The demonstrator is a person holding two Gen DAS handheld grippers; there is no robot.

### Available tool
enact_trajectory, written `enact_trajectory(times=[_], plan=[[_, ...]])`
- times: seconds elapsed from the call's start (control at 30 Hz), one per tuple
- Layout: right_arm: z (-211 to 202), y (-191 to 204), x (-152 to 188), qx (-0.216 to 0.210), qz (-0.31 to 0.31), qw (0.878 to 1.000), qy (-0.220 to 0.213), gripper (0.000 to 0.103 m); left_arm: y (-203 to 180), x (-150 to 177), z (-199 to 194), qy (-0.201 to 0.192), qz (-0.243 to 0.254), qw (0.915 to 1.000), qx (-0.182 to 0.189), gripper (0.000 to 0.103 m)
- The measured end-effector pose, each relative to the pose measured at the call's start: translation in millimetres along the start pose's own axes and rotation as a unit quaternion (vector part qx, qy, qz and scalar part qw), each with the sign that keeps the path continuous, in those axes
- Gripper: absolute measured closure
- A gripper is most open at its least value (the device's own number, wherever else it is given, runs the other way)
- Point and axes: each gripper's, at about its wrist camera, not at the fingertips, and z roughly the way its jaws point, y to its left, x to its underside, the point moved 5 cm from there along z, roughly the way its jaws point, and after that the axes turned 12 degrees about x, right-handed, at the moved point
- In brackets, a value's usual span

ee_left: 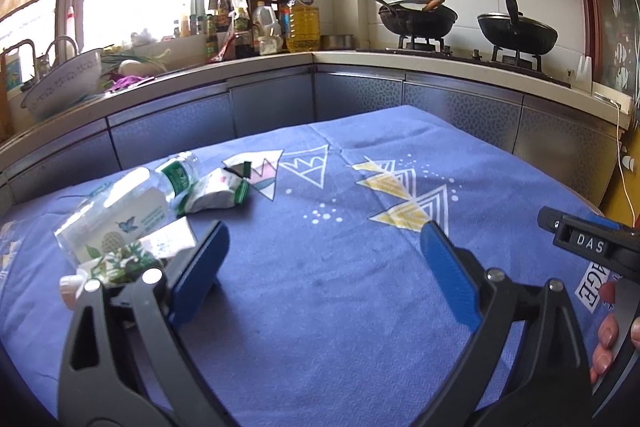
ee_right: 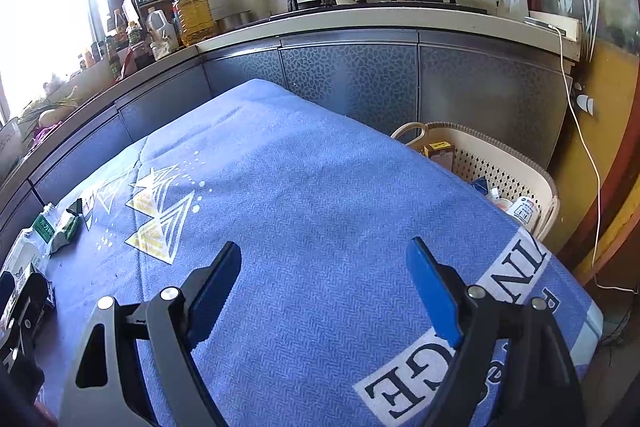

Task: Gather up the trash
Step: 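Bring both open grippers back over the table toward the remaining cartons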

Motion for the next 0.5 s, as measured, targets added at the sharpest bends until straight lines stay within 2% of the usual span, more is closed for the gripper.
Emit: enact_trajectory(times=[0.17, 0.23, 0.5], plan=[[-2.8, 1.2, 1.2, -0.007, -0.004, 1.0, -0.006, 0.02, -4.5, -0.2, -4.4, -0.012, 0.013, 0.9998, -0.003, 0.006], [-3.4, 1.6, 0.7, -0.01, -0.006, 1.0, -0.008, 0.019, -7.4, 0.7, -4.5, -0.011, 0.02, 0.9997, 0.006, 0.006], [-8.7, 8.7, 3.6, -0.014, -0.024, 0.999, -0.022, 0.019, -19.0, 1.6, -9.0, -0.02, 0.048, 0.9986, -0.001, 0.006]])
